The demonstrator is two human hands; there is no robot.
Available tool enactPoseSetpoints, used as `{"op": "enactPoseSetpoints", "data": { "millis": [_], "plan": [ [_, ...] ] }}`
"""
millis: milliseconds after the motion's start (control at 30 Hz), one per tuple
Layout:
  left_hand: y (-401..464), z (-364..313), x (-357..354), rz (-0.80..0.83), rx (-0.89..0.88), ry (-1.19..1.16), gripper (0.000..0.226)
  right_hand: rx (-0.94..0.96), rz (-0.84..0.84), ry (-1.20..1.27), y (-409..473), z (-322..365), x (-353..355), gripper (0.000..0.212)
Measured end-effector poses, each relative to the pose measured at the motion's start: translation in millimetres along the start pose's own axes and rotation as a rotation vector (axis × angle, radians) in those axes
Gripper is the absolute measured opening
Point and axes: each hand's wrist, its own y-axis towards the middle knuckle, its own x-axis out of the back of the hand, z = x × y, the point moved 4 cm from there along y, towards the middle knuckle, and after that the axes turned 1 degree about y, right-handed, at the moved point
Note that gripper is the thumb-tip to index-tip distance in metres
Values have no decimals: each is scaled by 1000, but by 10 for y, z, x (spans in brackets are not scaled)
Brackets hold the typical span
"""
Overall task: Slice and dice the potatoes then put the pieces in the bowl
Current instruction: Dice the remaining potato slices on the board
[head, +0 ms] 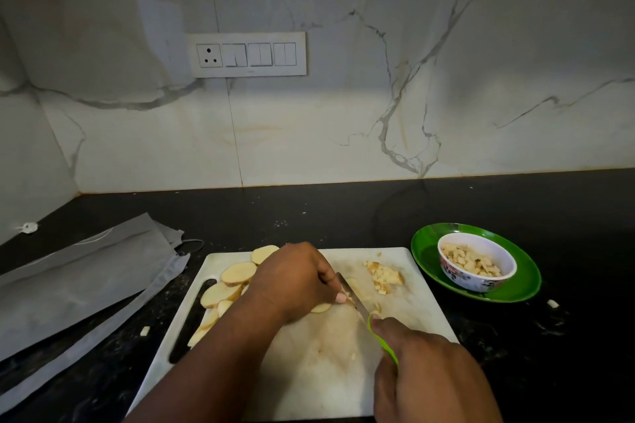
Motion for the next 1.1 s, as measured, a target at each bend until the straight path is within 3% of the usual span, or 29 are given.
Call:
{"op": "enactPoseSetpoints", "data": {
  "millis": [200,300,467,600,733,867,1100],
  "plan": [
    [33,14,-22,14,-9,0,10,17,102,103,-117,-161,62,48],
    [22,27,-11,5,-43,-6,8,-27,234,229,-319,-223,38,44],
    [-49,24,62,45,-141,-30,12,-41,-27,148,-337,-221,180,43],
    [-89,-54,45,38,-132,-191,25,-77,-132,126,-208,-107,148,41],
    [-80,-76,-11,68,-167,-351,21,-54,-98,286,-152,-130,80,40],
    [-38,-38,-31,102,-161,-392,17,-51,-75,380,-131,-221,67,23],
    [-6,-28,-58,74,-184,-453,25,-31,-95,463,-101,-223,-37,27]
  ]
}}
